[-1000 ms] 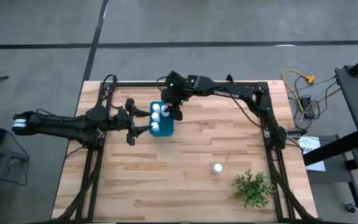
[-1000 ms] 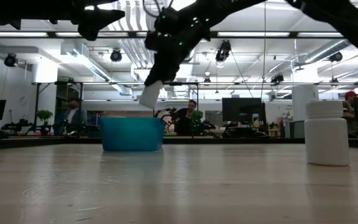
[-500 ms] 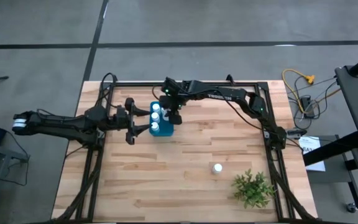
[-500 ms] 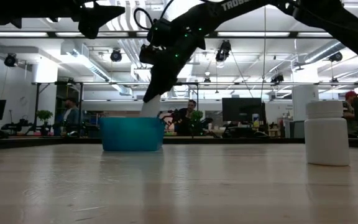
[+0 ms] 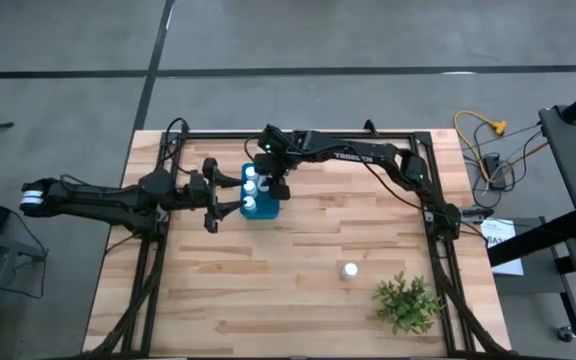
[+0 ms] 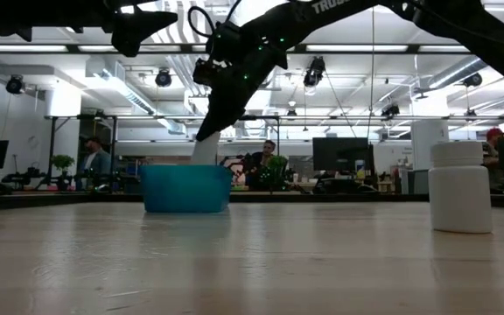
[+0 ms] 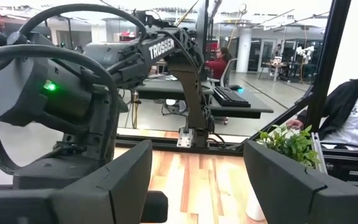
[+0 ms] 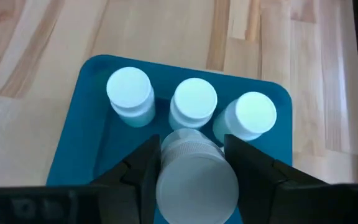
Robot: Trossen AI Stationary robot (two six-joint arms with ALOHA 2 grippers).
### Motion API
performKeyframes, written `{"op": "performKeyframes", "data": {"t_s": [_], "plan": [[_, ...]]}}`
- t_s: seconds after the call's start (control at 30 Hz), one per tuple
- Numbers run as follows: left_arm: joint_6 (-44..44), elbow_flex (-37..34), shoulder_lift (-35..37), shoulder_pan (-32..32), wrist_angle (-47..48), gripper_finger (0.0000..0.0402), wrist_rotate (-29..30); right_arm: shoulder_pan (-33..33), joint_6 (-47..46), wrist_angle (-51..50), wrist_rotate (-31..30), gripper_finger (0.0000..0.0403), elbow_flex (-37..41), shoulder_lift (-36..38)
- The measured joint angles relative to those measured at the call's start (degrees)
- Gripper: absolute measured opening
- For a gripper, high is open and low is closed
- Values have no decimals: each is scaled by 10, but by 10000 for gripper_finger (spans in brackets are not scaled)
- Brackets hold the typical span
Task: Pick and place pill bottles into a basket
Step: Put the white medicine bottle into the blue bin
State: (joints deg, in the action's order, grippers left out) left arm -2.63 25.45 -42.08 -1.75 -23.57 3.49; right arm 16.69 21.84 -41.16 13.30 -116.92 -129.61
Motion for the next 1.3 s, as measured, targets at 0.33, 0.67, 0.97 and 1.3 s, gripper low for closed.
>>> {"op": "performKeyframes", "data": {"t_s": [0.33, 0.67, 0.97, 1.3], "plan": [[0, 0, -14, 0, 0, 238, 0, 0, 5, 41, 0, 146, 46, 0], [0, 0, -27, 0, -16, 238, 0, 0, 17, 76, -15, 146, 84, 1], [5, -1, -29, 0, -19, 238, 0, -2, 25, 120, -29, 146, 116, 1], [5, -1, -36, 0, -21, 238, 0, -2, 18, 135, -29, 146, 123, 1]]}}
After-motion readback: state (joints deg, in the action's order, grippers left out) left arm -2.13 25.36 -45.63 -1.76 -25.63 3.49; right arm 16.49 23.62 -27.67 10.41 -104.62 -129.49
